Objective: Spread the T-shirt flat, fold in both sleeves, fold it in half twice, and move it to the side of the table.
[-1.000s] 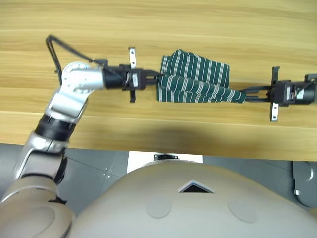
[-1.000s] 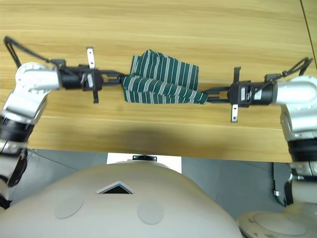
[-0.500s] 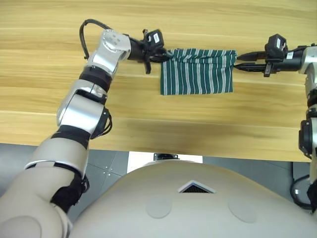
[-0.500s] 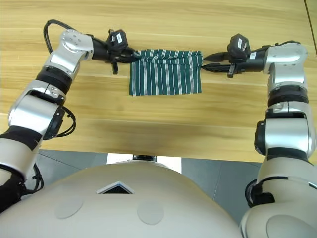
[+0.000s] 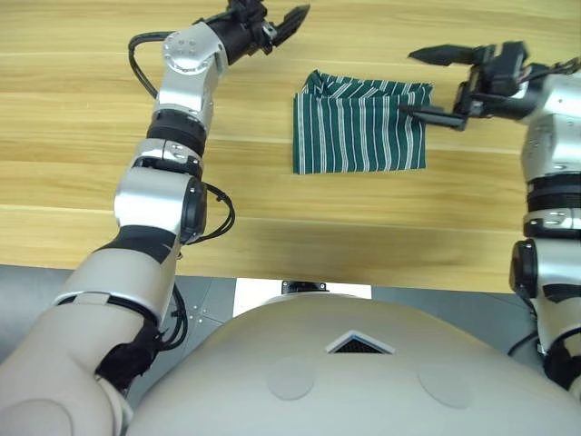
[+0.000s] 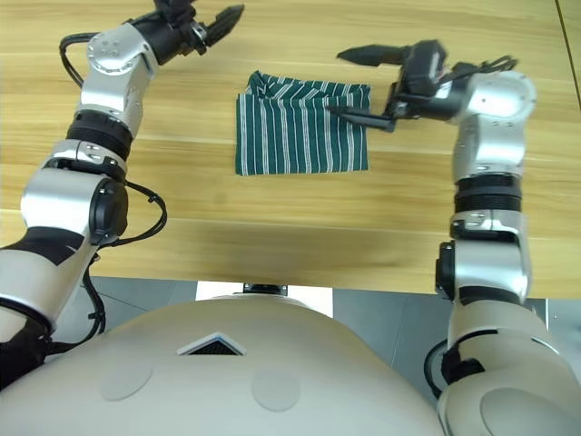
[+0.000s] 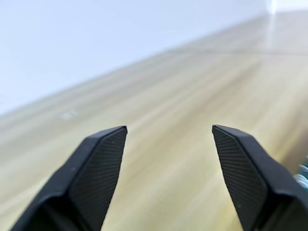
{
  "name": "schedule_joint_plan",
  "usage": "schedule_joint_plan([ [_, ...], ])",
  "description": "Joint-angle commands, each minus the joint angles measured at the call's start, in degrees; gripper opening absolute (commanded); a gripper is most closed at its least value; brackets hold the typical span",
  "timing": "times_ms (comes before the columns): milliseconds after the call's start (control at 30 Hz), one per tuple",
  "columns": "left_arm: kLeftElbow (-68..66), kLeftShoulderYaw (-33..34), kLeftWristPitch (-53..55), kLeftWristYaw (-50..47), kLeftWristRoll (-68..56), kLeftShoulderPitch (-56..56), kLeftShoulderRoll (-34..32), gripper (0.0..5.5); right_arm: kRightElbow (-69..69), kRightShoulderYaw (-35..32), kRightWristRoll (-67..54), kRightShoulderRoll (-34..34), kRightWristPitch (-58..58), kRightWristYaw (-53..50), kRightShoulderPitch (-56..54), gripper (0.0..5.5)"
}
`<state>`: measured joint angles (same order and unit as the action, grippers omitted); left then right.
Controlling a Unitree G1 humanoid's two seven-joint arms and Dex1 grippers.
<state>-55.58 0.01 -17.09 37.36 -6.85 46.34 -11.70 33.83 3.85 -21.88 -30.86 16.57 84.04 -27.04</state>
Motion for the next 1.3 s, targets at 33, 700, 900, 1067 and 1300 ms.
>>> schedule_joint_plan([
  [33, 13.48, 4.28, 1.1, -0.43, -5.45, -7.47, -0.07, 3.14, 19.54, 4.52, 10.61, 4.14, 4.28, -5.92, -5.73, 3.52],
  [700, 60.09, 13.59, 10.82, -5.15, -17.96, -44.12, -0.44, 3.14, 46.17, -10.71, 19.29, -8.68, -7.11, -69.37, 5.31, 3.52],
  [900, 58.05, 14.58, 10.33, -7.04, -19.75, -44.53, 1.34, 3.14, 44.39, -18.2, 16.98, -8.66, -3.36, -74.29, 1.48, 3.52],
  [1067, 52.71, 13.7, 2.32, -12.56, -11.81, -42.24, 3.27, 3.14, 40.19, -17.2, 18.74, -4.41, 17.27, -69.59, -7.63, 3.52],
  [1300, 46.62, 13.02, -8.33, -20.87, -1.52, -40.04, 3.33, 3.14, 39.07, -15.33, 20.04, 7.32, 29.46, -68.99, -9.55, 3.52],
])
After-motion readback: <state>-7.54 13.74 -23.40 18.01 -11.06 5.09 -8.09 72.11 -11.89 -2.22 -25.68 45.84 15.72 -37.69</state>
